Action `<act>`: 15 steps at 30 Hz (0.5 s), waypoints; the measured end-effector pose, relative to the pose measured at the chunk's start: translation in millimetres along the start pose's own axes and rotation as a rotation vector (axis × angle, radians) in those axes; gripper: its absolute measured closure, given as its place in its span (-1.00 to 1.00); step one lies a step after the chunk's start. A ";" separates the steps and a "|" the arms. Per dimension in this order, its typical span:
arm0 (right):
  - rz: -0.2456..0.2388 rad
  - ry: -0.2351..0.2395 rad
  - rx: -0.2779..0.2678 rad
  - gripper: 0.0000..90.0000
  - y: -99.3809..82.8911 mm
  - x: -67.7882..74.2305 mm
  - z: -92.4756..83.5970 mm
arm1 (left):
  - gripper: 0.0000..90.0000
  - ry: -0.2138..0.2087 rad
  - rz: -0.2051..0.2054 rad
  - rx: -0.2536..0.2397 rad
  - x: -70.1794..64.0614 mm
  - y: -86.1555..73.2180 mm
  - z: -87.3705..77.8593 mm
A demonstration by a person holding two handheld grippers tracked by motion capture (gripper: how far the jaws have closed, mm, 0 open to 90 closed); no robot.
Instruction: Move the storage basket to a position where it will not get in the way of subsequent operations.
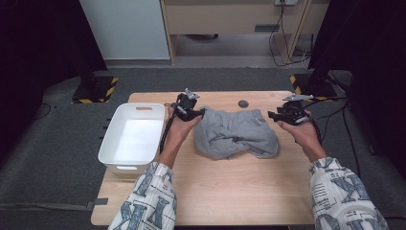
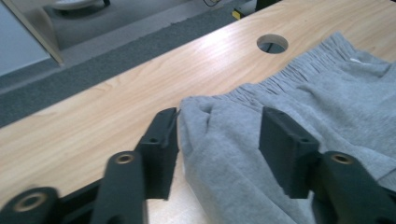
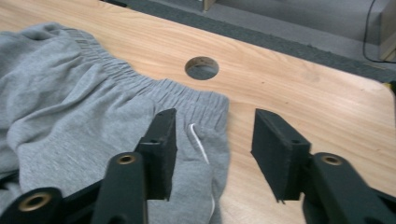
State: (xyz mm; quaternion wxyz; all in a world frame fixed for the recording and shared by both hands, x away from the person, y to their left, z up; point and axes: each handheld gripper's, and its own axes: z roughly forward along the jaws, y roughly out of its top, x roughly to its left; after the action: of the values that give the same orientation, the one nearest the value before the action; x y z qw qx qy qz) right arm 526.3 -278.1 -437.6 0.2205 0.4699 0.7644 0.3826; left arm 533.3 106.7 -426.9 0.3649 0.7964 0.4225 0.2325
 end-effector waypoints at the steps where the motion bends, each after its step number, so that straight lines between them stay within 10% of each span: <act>1: -0.006 0.000 0.003 0.07 -1.0 0.4 -0.3 | -0.06 -0.002 -0.003 0.004 -0.5 -0.8 -0.5; 15: -0.026 0.043 -0.016 -0.41 -4.4 18.3 -8.5 | -0.71 -0.089 -0.025 -0.009 -8.0 -9.4 -10.2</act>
State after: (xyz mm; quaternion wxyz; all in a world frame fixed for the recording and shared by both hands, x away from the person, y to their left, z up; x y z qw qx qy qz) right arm 509.5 -266.2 -435.4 0.2127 0.4499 0.7719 0.3957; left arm 517.3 107.4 -428.3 0.3899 0.7990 0.4148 0.1939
